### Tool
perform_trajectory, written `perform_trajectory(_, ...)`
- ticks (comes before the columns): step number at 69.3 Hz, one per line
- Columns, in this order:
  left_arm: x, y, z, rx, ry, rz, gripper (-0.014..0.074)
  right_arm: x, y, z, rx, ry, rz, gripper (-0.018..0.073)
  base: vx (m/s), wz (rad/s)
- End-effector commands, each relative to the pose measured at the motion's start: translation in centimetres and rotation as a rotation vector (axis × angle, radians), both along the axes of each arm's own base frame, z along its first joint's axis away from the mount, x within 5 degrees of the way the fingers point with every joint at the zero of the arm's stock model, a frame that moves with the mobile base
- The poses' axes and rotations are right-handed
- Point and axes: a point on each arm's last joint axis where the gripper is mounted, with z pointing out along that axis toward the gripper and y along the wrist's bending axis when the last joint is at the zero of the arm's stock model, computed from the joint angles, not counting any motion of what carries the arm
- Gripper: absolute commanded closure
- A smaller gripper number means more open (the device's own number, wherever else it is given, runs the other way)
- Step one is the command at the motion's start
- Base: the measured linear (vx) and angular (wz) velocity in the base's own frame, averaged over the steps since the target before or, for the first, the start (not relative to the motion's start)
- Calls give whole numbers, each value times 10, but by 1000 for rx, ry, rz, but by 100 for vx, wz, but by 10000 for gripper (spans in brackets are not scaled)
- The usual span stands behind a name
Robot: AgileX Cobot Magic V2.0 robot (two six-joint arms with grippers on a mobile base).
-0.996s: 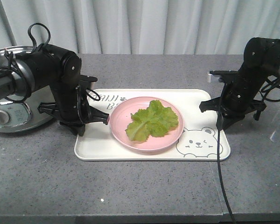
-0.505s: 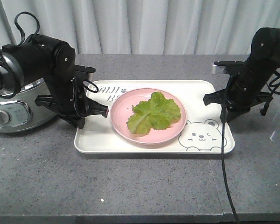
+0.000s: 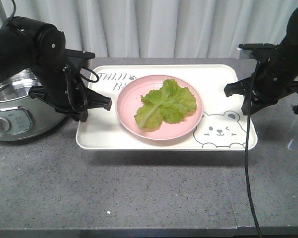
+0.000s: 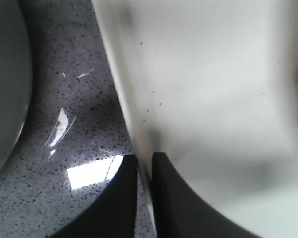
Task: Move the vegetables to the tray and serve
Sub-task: 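Close both grippers on the tray edges and lift the tray, then hold the lifted tray level with both grippers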
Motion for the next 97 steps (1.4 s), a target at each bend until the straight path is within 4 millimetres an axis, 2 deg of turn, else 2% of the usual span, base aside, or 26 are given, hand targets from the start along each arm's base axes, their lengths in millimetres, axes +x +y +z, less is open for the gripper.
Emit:
perform_trajectory(1,-12,-1,46,-85,-163,-35,603,-19,3,41,31,-89,41,566,0,0)
perform_trajectory(18,-23,4,65,-104,-210,-35,603,-31,2,60,33,-137,42,565,0,0)
perform_trajectory(32,-26,5,72,-114,-239,-36,603,-34,2,65,32,-151,45,565,0,0)
perform_trajectory(97,-26,5,72,-113,-240,-36,603,-34,2,65,31,-156,48,565,0,0)
